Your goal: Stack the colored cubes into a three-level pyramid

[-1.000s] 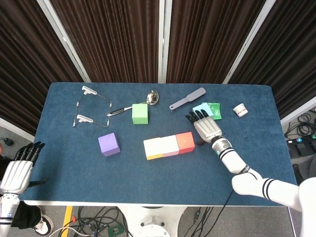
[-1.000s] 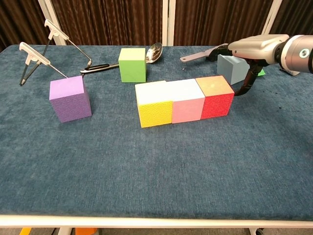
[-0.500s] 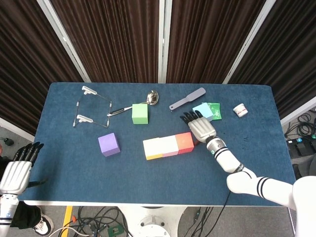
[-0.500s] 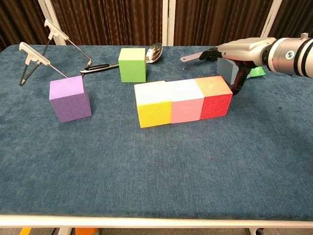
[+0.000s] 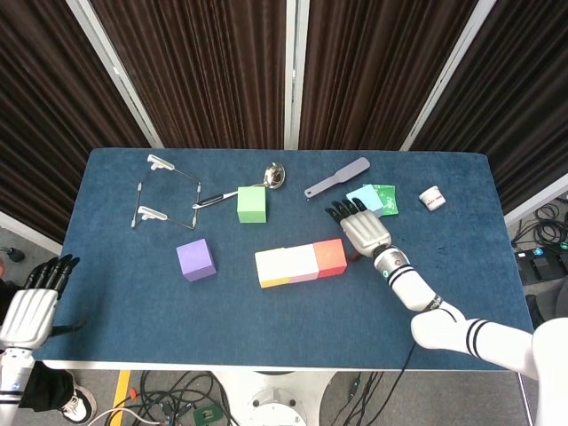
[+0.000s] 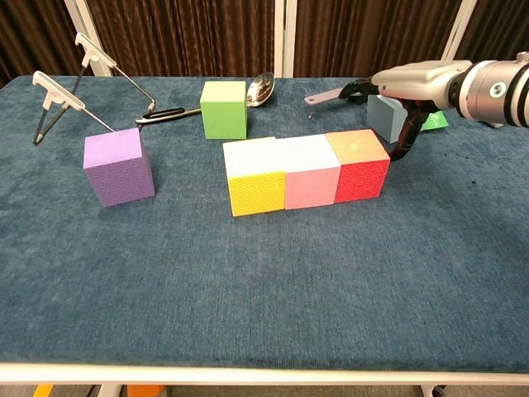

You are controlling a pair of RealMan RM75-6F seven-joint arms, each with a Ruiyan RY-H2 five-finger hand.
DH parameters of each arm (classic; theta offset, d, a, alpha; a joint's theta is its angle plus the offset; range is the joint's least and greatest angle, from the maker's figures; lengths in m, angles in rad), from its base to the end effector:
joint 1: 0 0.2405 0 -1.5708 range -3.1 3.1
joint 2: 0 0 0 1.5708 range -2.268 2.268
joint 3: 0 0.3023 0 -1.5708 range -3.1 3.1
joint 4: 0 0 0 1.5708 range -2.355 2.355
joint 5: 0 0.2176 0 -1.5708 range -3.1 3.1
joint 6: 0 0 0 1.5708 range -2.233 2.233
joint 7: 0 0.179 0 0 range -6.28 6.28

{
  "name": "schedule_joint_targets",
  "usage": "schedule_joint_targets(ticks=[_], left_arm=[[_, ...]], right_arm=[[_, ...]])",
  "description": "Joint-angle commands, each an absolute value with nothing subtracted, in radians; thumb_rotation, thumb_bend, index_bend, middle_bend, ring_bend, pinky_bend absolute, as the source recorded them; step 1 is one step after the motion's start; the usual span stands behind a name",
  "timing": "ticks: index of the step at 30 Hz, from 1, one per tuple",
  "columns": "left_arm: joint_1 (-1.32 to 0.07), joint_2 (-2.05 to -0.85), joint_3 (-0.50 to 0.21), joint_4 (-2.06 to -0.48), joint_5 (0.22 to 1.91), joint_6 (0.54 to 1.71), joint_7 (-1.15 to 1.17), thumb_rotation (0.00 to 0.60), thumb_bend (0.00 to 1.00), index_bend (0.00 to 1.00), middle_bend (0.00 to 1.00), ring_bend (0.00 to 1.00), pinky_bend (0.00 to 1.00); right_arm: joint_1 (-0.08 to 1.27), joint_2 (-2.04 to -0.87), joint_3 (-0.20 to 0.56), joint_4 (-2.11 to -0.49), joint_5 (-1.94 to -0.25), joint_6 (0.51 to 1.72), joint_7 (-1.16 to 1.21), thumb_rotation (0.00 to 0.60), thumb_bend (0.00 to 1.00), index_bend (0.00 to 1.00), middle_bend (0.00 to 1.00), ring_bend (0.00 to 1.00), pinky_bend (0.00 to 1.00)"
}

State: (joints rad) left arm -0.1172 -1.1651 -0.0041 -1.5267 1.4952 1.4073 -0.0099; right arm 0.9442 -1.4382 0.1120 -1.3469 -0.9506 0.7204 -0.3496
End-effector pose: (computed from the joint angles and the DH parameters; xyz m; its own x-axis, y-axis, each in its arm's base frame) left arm -0.3733 0.2223 0.1441 0.4249 0.1086 0.8987 0.9050 -0.0288 -0.4244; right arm -0.1774 -0.4705 -0.0129 0.6263 -0.3252 0.7085 -0.7685 -0.4105 0.4909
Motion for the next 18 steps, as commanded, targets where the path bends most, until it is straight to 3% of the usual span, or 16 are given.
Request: schedule_joint_targets(ticks=[1, 11, 18], left_arm=[[-0.119, -1.164, -0.005, -1.529, 1.495, 1.406, -0.007, 0.6, 0.0, 0.03, 0.05, 0.0, 0.1], [-0.156, -1.148, -0.03, -1.586, 1.508, 1.388, -0.006, 0.6, 0.0, 0.03, 0.05, 0.0, 0.1], [-0.255, -1.098, -0.111, -1.69, 1.487, 1.318, 0.052, 0.6, 0.0, 0.04, 0.05, 0.0, 0.1]], right_arm=[[0.938, -1.42, 0.116, -1.366, -0.953, 0.733, -0.349, 0.6, 0.06, 0.0, 0.0, 0.0, 0.0], [0.875, -1.251, 0.157, -1.549, -1.004, 0.842, -0.293, 0.6, 0.06, 0.0, 0.0, 0.0, 0.0], [0.786, -1.136, 0.18, -1.645, -1.059, 0.943, -0.194, 0.6, 0.06, 0.0, 0.0, 0.0, 0.0]])
